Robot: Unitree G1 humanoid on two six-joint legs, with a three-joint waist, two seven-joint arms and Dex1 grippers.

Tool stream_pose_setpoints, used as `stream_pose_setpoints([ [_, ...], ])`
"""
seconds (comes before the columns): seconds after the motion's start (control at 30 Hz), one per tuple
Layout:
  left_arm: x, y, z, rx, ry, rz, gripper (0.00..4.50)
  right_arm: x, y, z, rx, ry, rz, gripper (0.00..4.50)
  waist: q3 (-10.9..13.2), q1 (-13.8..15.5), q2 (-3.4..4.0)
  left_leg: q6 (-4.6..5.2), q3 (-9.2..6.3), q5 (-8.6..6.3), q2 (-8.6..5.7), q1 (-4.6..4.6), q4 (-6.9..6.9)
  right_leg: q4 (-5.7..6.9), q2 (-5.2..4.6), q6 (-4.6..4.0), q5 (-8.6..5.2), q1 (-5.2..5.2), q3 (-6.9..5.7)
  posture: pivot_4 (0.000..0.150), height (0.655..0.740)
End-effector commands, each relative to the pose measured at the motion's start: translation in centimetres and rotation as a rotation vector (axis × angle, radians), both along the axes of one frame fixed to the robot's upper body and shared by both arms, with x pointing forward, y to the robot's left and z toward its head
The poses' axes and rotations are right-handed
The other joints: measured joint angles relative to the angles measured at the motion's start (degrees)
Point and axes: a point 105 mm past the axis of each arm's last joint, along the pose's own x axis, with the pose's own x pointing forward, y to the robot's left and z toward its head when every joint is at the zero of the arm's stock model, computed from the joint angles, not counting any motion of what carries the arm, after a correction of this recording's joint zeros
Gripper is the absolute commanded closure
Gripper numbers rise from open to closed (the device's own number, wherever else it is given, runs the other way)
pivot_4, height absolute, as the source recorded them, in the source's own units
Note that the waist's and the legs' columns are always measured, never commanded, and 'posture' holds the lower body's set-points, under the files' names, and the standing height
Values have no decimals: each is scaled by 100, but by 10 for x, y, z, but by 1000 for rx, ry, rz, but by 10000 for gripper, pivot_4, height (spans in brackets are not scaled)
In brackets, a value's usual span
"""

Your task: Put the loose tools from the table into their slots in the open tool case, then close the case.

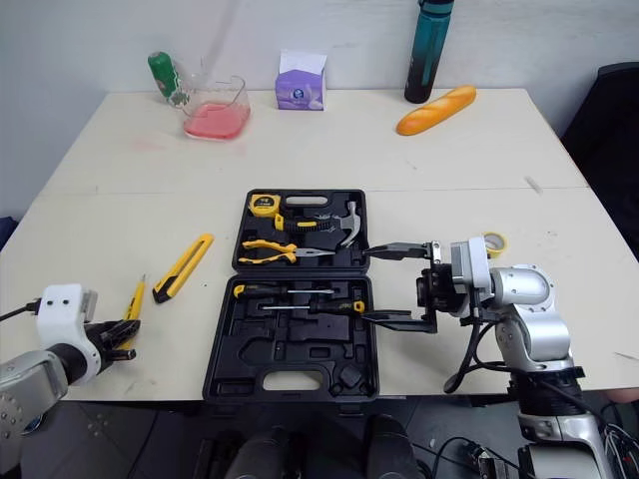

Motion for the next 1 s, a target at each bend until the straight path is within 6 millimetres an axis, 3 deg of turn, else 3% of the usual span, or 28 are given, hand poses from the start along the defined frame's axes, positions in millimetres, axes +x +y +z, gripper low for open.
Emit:
stream_pose_setpoints([
  [0.03, 4, -2, 53, 108, -238, -106, 39981, 0, -13, 9, -13, -22, -36, 0, 5, 15, -9, 0, -1, 0, 0, -1, 0, -2, -1, 0, 0, 0, 0, 1500, 7400],
  [0.13, 2, -9, 77, 217, -327, -246, 39981, -1, -17, 10, -35, -16, -41, 0, 5, 44, -22, 5, -7, -1, -4, -9, 2, -13, -10, -1, 0, -2, -5, 1500, 7400],
  [0.27, -3, -59, 112, 322, -403, -732, 39981, 2, -25, 16, -51, -33, -95, 0, 5, 34, -23, 9, -4, -5, -7, -9, 2, -23, -13, -1, 0, 0, -8, 1500, 7400],
  [0.37, -2, -76, 113, 361, -377, -928, 39981, 3, -25, 17, -59, -36, -104, 0, 7, 29, -17, 7, -5, -6, -6, -9, 1, -23, -12, -4, -2, -1, -13, 1500, 7400],
  [0.53, -6, -121, 96, 428, -251, -1401, 39981, 1, -28, 14, -96, -36, -113, 0, 12, 25, -11, 6, 4, -6, -7, -8, -2, -18, -7, -4, -2, -5, -51, 1500, 7400],
  [0.67, 5, -130, 91, 517, -151, -1496, 39981, -2, -30, 11, -123, -27, -109, 0, 14, 3, -8, 9, 9, -4, -5, -13, -2, -7, 0, 1, 1, -5, -56, 1500, 7400],
  [0.77, 16, -153, 100, 499, -140, -1506, 39981, -8, -33, 9, -140, 17, -105, 0, 20, 57, -7, 13, 7, 0, -13, -17, 0, -8, 4, 5, 3, -3, -63, 1500, 7400],
  [0.9, 11, -161, 85, 505, 8, -1575, 39981, -10, -34, 7, -150, 12, -110, 0, 20, 23, -8, 24, 11, 2, -18, -16, 3, -11, 4, 19, 11, 2, -47, 1500, 7400],
  [1.0, 20, -166, 70, 589, 88, -1591, 39982, -15, -35, -2, -170, 41, -105, 0, 25, 40, -14, 22, 13, 2, -25, -18, 3, -14, 16, 18, 10, 0, -48, 1500, 7400],
])
